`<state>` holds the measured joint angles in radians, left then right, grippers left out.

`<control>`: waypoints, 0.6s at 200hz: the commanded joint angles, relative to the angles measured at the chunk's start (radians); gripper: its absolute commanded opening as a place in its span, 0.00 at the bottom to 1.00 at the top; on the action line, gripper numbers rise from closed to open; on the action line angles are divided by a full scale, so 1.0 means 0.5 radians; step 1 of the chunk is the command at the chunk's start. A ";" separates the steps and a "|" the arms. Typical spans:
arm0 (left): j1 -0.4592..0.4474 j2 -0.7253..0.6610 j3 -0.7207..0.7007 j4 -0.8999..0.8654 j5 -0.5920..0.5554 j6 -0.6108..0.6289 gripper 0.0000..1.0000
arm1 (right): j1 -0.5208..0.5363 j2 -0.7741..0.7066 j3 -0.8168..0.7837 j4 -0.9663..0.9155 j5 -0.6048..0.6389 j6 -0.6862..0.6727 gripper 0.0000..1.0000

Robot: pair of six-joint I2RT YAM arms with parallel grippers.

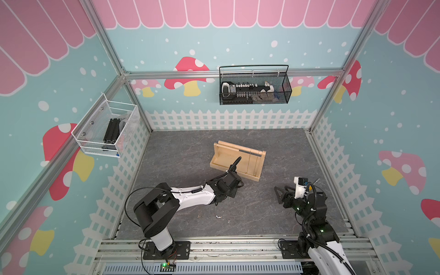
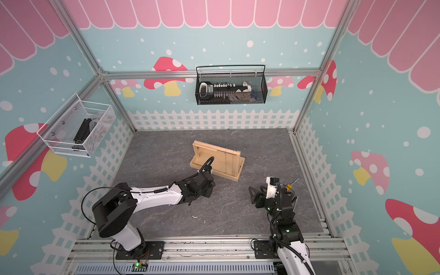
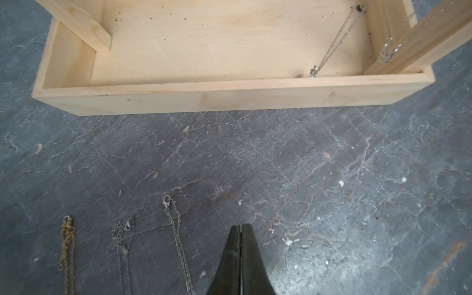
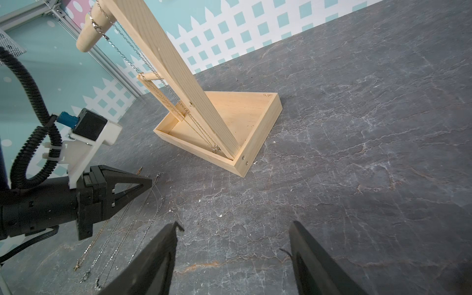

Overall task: Take the necklace off the jewelry display stand
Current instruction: Place the necklace at the center of the board.

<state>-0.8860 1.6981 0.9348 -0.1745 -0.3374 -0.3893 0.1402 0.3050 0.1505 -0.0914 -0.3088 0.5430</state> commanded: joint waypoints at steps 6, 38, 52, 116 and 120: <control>0.029 0.057 0.074 0.015 -0.054 -0.004 0.00 | 0.016 -0.004 -0.013 -0.003 -0.017 0.012 0.71; 0.051 0.102 0.099 0.014 -0.065 -0.012 0.00 | 0.013 -0.003 -0.013 -0.004 -0.017 0.012 0.71; 0.057 0.129 0.114 0.012 -0.059 -0.008 0.00 | 0.015 -0.003 -0.015 -0.003 -0.017 0.012 0.71; 0.072 0.220 0.161 0.012 -0.045 -0.017 0.00 | 0.015 0.004 -0.014 -0.001 -0.025 0.012 0.71; 0.072 0.223 0.159 0.012 -0.046 -0.015 0.00 | 0.016 0.004 -0.015 -0.001 -0.024 0.012 0.71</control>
<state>-0.8577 1.7901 0.9867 -0.1745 -0.3481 -0.3893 0.1402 0.3054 0.1505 -0.0914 -0.3115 0.5430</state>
